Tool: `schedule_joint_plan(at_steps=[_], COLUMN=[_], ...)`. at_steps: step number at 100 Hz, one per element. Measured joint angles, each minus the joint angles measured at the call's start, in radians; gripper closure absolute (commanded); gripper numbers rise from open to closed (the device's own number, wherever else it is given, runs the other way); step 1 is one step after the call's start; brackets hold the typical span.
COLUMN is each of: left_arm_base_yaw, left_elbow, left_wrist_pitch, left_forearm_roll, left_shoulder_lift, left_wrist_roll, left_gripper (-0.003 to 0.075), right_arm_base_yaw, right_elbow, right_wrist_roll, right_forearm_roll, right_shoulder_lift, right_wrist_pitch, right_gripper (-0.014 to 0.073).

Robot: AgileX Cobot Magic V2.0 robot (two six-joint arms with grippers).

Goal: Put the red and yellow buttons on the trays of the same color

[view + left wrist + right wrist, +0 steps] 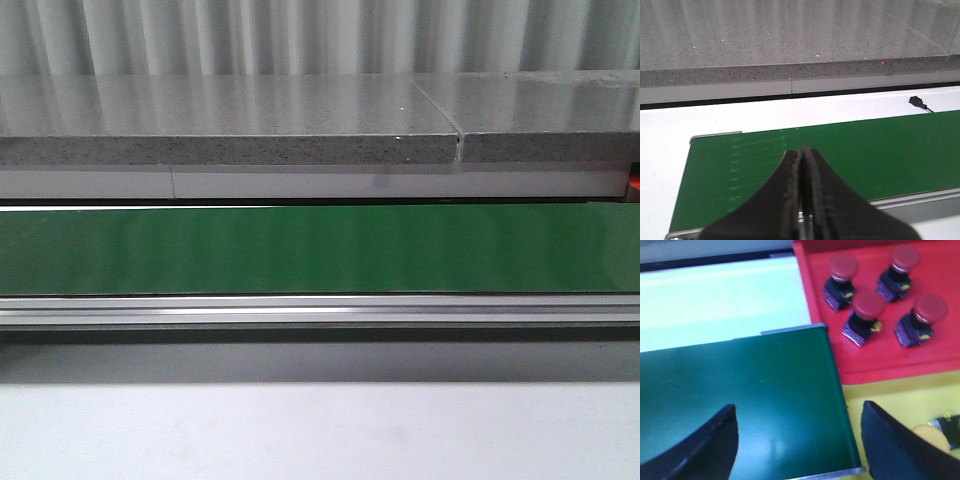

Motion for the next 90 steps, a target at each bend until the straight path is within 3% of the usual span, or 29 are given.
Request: schedule_joint_plan(at_steps=[25,64,74,90], left_arm_base_yaw=[0.0,0.0,0.0,0.0], left_elbow=[0.0,0.0,0.0,0.0], left_wrist_pitch=[0.0,0.0,0.0,0.0], left_forearm_roll=[0.0,0.0,0.0,0.0], left_shoulder_lift=[0.0,0.0,0.0,0.0], left_wrist_roll=[0.0,0.0,0.0,0.0], left_gripper=[0.074,0.074,0.074,0.074], right_arm_base_yaw=[0.126,0.143,0.143,0.143], right_elbow=[0.054,0.259,0.294,0.331], right_wrist_roll=[-0.059,-0.068,-0.073,-0.075], right_forearm_roll=[0.0,0.0,0.0,0.0], right_shoulder_lift=[-0.169,-0.56,-0.634,-0.722], right_wrist_pitch=[-0.076,-0.142,-0.103,-0.032], right_gripper=[0.0073,0.0087,0.0194,0.0507])
